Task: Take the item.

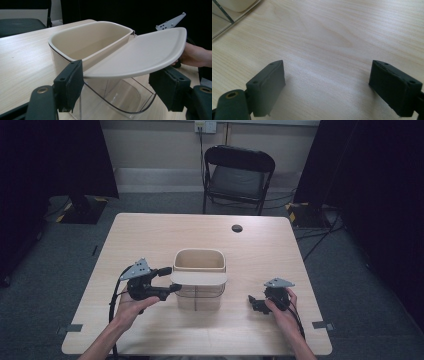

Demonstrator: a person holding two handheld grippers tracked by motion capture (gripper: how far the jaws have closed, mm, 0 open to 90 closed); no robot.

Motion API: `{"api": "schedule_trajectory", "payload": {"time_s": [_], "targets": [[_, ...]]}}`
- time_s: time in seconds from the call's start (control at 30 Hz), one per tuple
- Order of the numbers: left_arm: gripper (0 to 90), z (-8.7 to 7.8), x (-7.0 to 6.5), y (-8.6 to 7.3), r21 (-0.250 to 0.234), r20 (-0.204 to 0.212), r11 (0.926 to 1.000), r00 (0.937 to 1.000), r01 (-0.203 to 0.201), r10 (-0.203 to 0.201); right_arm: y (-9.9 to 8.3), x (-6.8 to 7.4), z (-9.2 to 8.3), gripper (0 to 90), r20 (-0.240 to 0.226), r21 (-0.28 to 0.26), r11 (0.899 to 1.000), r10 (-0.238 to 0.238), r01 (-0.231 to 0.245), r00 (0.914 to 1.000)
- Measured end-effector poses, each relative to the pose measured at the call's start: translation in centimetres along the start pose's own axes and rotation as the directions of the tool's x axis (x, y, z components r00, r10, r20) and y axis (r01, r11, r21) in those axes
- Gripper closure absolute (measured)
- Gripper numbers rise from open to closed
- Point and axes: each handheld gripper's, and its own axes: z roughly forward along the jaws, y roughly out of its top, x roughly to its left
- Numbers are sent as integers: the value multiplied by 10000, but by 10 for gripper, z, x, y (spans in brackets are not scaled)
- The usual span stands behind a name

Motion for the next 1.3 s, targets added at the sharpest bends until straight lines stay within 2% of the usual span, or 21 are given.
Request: {"api": "schedule_trajectory", "payload": {"time_s": [0.6,1.13,1.3], "targets": [[282,5,0,8,35,108,10000,9999,-23,23,0,0,0,126,9,8,10000,7,-7,10000],[330,6,2,11,139,122,9999,9999,54,-56,0,0,0,125,10,8,10000,8,-8,10000],[362,7,3,15,178,312,9998,9995,104,-109,0,0,0,125,14,8,10000,6,-6,10000]]}}
